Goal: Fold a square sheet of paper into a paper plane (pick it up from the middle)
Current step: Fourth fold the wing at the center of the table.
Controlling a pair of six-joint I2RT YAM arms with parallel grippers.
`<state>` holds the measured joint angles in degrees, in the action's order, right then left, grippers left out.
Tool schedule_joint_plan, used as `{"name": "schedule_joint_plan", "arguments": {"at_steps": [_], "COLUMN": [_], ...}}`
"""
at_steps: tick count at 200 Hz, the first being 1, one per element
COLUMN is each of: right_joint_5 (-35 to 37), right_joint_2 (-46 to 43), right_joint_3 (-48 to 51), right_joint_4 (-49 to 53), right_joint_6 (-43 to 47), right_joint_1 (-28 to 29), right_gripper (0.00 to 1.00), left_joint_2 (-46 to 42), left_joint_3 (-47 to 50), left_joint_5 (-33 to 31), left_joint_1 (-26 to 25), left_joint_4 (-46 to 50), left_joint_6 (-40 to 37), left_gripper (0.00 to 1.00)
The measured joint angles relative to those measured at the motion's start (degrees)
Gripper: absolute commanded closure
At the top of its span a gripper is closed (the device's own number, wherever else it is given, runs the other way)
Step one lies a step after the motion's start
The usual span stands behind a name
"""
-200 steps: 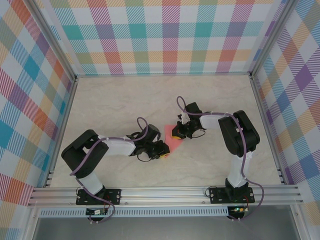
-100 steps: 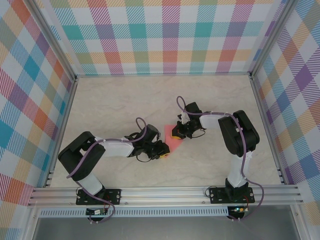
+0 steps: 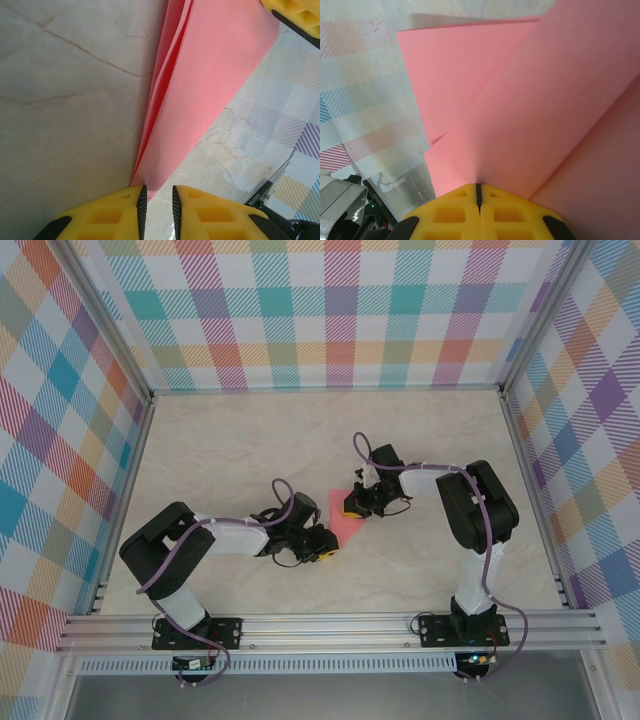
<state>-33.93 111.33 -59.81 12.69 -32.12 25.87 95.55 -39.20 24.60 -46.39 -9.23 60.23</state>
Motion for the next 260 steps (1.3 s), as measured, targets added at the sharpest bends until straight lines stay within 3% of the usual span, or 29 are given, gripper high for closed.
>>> {"name": "schedule_joint_plan", "arguments": {"at_steps": [45, 125, 196, 260], "right_joint_5": [0.0, 0.0, 0.0, 0.2], "right_joint_2": [0.0, 0.0, 0.1, 0.0], "right_joint_3": [0.0, 0.0, -0.2, -1.0], "right_joint_4": [0.0, 0.0, 0.2, 1.5], "right_joint_6": [0.0, 0.0, 0.0, 1.3], "right_joint_1": [0.0, 0.0, 0.0, 0.1], "right_gripper": [1.0, 1.0, 1.0, 1.0], "left_joint_2": [-1.5, 3.2, 5.4, 4.8], "left_joint_3": [-3.5, -10.9, -9.3, -5.9], "left_joint_5": [-1.0, -5.0, -6.7, -6.9], "left_joint_1": [0.0, 0.4, 0.4, 0.5], "left_joint_4": [3.0, 4.7, 6.0, 0.7], "left_joint_6": [-1.8, -6.1, -6.7, -6.1], "left_gripper": [0.77, 0.95, 1.0, 1.0]}}
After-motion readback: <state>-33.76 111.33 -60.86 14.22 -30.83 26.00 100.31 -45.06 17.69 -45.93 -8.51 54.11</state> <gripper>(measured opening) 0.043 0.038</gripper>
